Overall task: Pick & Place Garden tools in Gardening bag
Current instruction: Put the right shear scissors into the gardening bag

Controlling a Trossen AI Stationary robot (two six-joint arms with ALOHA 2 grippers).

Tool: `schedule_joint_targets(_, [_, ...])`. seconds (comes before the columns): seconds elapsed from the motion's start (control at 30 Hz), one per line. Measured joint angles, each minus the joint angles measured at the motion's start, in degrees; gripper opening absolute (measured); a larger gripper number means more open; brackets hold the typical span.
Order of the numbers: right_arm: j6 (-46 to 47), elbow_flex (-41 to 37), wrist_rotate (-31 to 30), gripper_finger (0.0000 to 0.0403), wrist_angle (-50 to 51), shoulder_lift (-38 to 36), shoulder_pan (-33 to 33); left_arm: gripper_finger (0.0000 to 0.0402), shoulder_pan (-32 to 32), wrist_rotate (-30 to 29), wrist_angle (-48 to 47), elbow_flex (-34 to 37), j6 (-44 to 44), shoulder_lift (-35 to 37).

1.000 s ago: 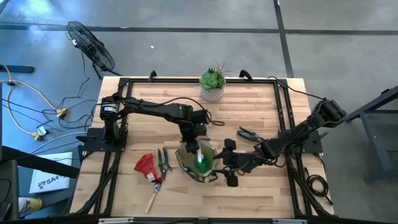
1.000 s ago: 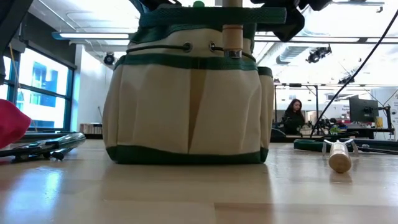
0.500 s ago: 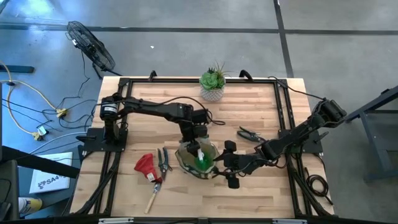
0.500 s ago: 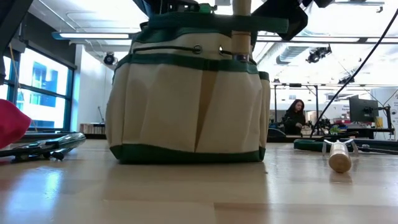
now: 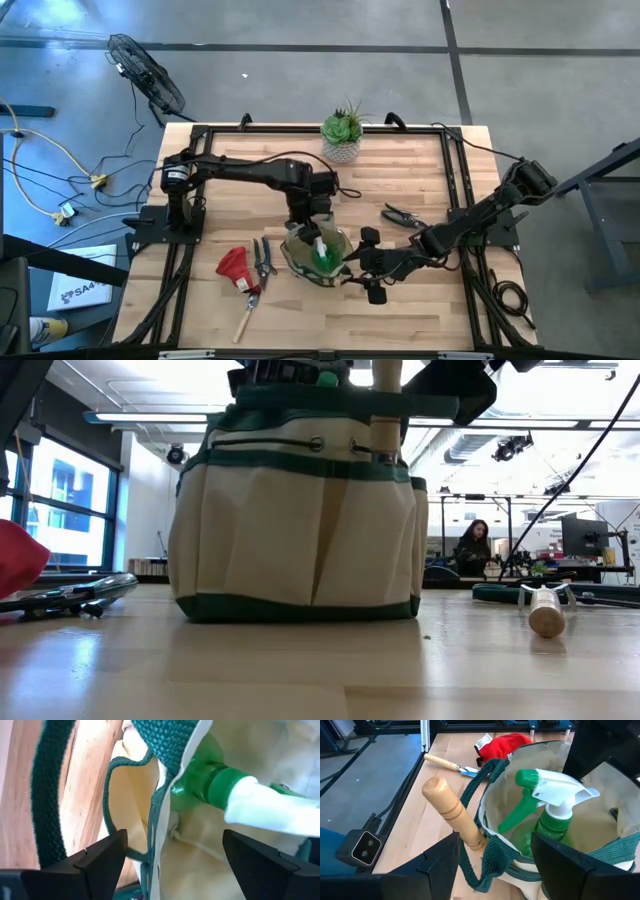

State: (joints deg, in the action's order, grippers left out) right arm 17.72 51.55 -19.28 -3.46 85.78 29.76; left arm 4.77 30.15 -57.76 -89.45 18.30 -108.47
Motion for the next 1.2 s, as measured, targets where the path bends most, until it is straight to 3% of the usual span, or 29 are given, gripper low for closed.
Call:
schedule_joint_targets(0.17, [-0.7, 0.0, 0.0, 0.0236, 0.0, 0.0, 0.0, 0.0322, 0.0, -2.8, -2.6, -3.5, -0.5, 0.0])
schedule_joint_targets(0.37, [-1.0, 0.0, 0.0, 0.0236, 0.1, 0.0, 0.0, 0.0322, 0.0, -1.6, -3.2, -6.5, -1.4, 0.0])
schedule_joint_targets(0.57, [-1.8, 0.0, -0.2, 0.0236, 0.2, 0.0, 0.0, 0.0322, 0.0, -6.6, -11.3, -10.6, -1.9, 0.0])
schedule_joint_targets(0.9, [-3.3, 0.0, -0.3, 0.0236, 0.3, 0.0, 0.0, 0.0322, -0.7, -12.1, -15.8, -21.3, -2.0, 0.0])
schedule_joint_targets(1.07, [-5.6, 0.0, -2.1, 0.0236, 0.7, -0.3, 0.2, 0.0322, -2.3, -21.4, -24.3, -29.9, -1.6, 0.0])
schedule_joint_targets(1.2, [-6.3, -0.1, -7.0, 0.0236, 4.6, -3.8, 1.2, 0.0322, -5.0, -31.0, -31.8, -36.1, 0.1, 0.0])
